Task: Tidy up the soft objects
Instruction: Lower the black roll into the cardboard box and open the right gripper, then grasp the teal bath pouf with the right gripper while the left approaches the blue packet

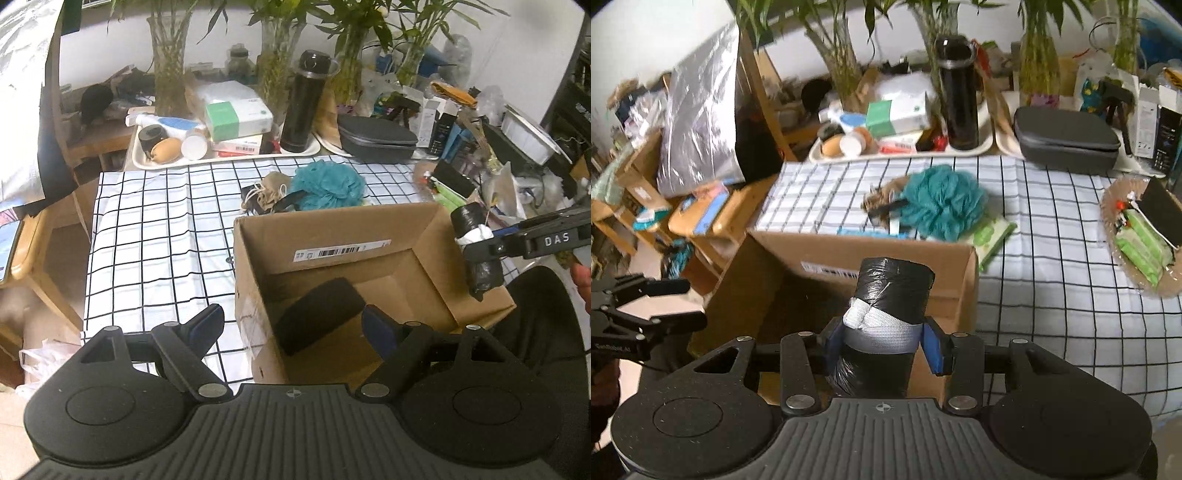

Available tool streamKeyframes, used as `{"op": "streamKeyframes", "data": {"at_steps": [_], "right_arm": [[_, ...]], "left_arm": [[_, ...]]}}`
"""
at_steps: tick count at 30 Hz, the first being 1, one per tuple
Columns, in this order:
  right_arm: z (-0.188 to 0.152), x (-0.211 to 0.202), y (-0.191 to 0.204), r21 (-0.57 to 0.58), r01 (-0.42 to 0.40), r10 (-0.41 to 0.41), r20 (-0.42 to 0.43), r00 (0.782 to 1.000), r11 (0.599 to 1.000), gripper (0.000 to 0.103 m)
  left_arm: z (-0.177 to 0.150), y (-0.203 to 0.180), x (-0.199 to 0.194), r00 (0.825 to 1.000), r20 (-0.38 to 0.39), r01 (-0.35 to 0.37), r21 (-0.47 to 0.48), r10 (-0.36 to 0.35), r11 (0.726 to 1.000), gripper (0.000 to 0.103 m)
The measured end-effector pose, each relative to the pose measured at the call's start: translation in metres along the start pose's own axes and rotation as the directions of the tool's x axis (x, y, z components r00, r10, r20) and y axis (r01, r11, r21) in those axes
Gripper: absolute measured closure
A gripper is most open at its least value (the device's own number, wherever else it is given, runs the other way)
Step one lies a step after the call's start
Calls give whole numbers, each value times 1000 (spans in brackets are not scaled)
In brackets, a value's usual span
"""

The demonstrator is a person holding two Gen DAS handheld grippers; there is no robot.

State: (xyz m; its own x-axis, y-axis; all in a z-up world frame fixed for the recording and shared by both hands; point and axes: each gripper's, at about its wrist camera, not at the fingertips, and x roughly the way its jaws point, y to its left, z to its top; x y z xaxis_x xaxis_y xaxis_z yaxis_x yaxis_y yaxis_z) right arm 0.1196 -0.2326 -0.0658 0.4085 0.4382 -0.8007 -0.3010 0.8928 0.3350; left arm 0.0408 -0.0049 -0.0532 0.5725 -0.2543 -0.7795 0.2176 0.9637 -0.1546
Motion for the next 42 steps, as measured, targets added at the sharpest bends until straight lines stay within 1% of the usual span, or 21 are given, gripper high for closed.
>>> {"op": "streamKeyframes", "data": {"at_steps": [2,3,4,5,6,7,10,11,14,16,20,25,31,34,40,42], "right_arm": [[0,6,3,-9,13,-13,-28,1000,1000,55],[1,8,4,-10,23,-23,-42,999,1000,53],[1,11,4,-11,30,-31,-48,998,999,49],[1,13,5,-13,30,-30,-44,999,999,43],[1,15,4,-14,20,-21,-38,999,1000,29],[2,15,4,-16,9,-9,-28,1000,1000,22],[5,16,5,-28,-36,37,3,999,999,13],[5,16,5,-35,-50,50,13,999,998,12],[10,14,8,-52,-50,53,50,997,997,8],[15,12,9,-56,-41,46,84,995,998,4],[26,10,6,-42,-39,44,142,989,998,1],[37,10,-1,-20,-8,12,197,980,1000,0],[44,12,-15,27,39,-44,227,973,999,0],[44,10,-25,52,65,-76,250,965,997,0],[41,12,-48,118,130,-157,259,953,984,0],[38,12,-56,139,147,-180,270,946,979,0]], "left_arm": [[0,0,-2,1000,4,3,-3,-3,1000,21],[1,1,-3,1000,6,7,-8,-7,1000,21],[2,2,-4,1000,6,11,-17,-11,1000,21],[3,3,-5,1000,7,15,-30,-15,999,21],[4,5,-4,1000,8,16,-37,-16,999,21],[6,6,-4,1000,11,16,-43,-16,999,21],[10,9,-2,1000,17,12,-47,-12,999,21],[10,9,-1,1000,18,9,-46,-8,999,21],[15,12,2,1000,27,-4,-38,5,999,21],[17,15,3,999,34,-5,-36,6,999,21],[21,20,5,999,46,-5,-39,7,999,21],[24,26,7,998,56,1,-49,2,999,21],[25,30,13,998,61,11,-66,-7,998,21],[25,30,15,998,67,21,-69,-17,997,21],[33,29,18,996,84,39,-74,-33,997,21],[35,31,20,995,88,42,-79,-35,996,21]]}}
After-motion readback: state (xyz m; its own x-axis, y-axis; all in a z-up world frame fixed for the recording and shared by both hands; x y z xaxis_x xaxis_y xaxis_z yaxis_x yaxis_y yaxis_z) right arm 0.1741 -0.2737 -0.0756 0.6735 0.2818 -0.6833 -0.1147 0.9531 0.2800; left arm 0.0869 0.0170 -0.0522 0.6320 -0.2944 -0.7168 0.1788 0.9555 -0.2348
